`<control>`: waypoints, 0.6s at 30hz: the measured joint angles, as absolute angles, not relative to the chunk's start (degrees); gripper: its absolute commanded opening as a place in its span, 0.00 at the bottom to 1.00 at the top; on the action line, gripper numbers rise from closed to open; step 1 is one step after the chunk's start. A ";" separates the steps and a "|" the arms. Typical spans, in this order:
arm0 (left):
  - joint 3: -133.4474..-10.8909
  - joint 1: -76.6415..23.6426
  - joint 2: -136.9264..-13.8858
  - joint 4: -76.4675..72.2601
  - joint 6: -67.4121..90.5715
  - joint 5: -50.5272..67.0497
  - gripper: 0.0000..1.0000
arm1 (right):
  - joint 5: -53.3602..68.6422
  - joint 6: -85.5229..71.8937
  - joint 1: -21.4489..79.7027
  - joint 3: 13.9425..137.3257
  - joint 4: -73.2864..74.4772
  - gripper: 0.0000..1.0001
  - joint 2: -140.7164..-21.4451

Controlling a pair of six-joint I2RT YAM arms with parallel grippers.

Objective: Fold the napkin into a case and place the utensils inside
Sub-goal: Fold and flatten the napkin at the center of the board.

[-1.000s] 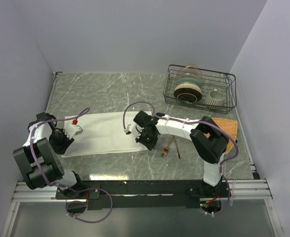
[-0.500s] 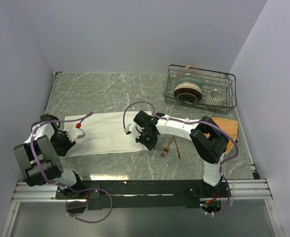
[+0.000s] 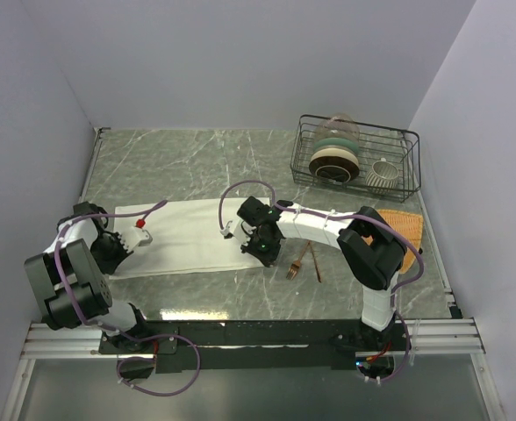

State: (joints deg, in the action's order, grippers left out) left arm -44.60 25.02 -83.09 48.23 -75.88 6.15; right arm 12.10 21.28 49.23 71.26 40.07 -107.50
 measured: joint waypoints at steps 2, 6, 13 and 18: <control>-44.64 25.02 -82.91 48.29 -75.83 6.20 0.01 | 12.12 21.28 49.25 71.26 40.07 0.00 -107.50; -44.91 25.02 -81.71 49.52 -75.72 6.52 0.01 | 12.10 21.30 49.12 71.26 40.07 0.00 -107.50; -45.56 25.02 -77.23 52.45 -75.92 6.63 0.01 | 12.29 21.34 48.90 71.24 40.10 0.00 -107.50; -45.19 25.02 -76.97 53.04 -75.96 6.52 0.01 | 12.49 21.76 48.80 70.89 39.92 0.00 -107.22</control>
